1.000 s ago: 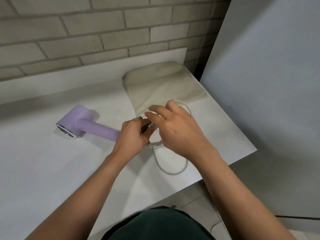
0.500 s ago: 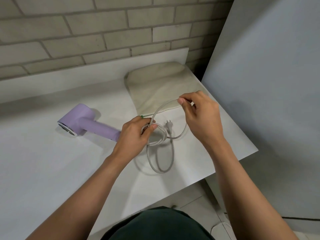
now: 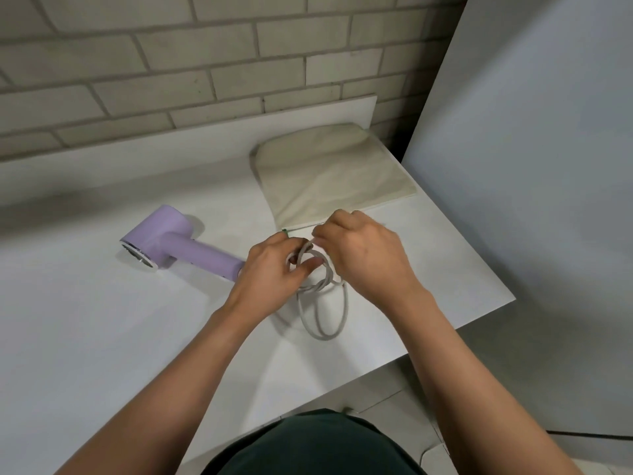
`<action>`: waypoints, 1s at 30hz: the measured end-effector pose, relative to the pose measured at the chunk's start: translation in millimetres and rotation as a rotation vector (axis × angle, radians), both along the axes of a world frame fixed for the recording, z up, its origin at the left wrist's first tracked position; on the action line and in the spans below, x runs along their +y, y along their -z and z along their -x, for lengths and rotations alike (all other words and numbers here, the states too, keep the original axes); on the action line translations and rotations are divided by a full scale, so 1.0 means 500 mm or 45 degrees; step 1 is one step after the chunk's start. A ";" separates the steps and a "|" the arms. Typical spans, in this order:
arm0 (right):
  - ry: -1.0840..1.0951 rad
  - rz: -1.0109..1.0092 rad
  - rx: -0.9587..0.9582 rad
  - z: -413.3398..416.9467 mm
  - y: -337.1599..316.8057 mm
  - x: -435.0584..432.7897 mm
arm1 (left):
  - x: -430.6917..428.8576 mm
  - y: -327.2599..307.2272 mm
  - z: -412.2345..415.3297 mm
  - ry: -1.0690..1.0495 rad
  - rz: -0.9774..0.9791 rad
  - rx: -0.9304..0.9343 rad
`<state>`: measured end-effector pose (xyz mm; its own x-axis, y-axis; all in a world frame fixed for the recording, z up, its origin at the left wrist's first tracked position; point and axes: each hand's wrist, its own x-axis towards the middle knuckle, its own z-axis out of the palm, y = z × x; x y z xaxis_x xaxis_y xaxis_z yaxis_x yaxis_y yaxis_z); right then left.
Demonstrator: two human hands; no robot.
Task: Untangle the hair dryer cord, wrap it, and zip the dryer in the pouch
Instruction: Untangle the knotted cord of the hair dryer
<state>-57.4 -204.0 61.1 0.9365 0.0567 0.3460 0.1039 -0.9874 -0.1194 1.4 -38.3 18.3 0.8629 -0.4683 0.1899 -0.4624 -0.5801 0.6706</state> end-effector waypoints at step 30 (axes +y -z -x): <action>-0.223 0.045 -0.080 -0.008 0.041 -0.014 | 0.010 0.015 -0.015 0.142 0.092 0.109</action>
<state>-53.6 -211.1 40.6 0.8879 0.2299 0.3984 0.2805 -0.9571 -0.0728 9.1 -33.5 11.0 0.8206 -0.5501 0.1548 -0.4609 -0.4768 0.7485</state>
